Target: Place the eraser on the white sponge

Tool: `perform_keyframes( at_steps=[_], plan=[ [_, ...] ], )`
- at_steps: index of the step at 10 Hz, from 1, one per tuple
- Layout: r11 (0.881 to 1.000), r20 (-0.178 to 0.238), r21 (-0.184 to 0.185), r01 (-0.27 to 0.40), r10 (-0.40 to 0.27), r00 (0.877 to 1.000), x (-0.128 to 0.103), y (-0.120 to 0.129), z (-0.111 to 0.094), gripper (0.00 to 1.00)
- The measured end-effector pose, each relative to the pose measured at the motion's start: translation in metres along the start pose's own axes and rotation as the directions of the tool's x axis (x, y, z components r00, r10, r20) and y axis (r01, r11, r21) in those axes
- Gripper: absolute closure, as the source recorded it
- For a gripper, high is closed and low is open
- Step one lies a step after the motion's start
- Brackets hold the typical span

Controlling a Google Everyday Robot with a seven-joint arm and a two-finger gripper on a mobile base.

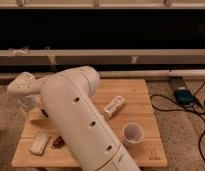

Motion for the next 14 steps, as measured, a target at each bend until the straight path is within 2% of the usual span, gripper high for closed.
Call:
perform_keyframes(
  at_steps=[2,5,7,9,11,13,14],
  plan=[
    [1.000,0.002,0.004,0.003,-0.003,1.000,0.001,-0.001,-0.001,0.35],
    [0.997,0.068,0.072,0.016,-0.021,0.997,0.014,-0.024,-0.018,0.35],
    [0.992,0.125,0.125,0.033,-0.049,0.991,0.019,-0.030,-0.035,0.35],
    [0.989,0.158,0.141,0.049,-0.072,0.985,0.019,-0.032,-0.045,0.35],
    [0.989,0.152,0.130,0.074,-0.094,0.984,0.012,-0.034,-0.039,0.35],
    [0.988,0.123,0.129,0.084,-0.100,0.987,0.004,-0.039,-0.027,0.35],
    [0.989,0.105,0.129,0.073,-0.087,0.991,0.003,-0.051,-0.021,0.35]
  ],
)
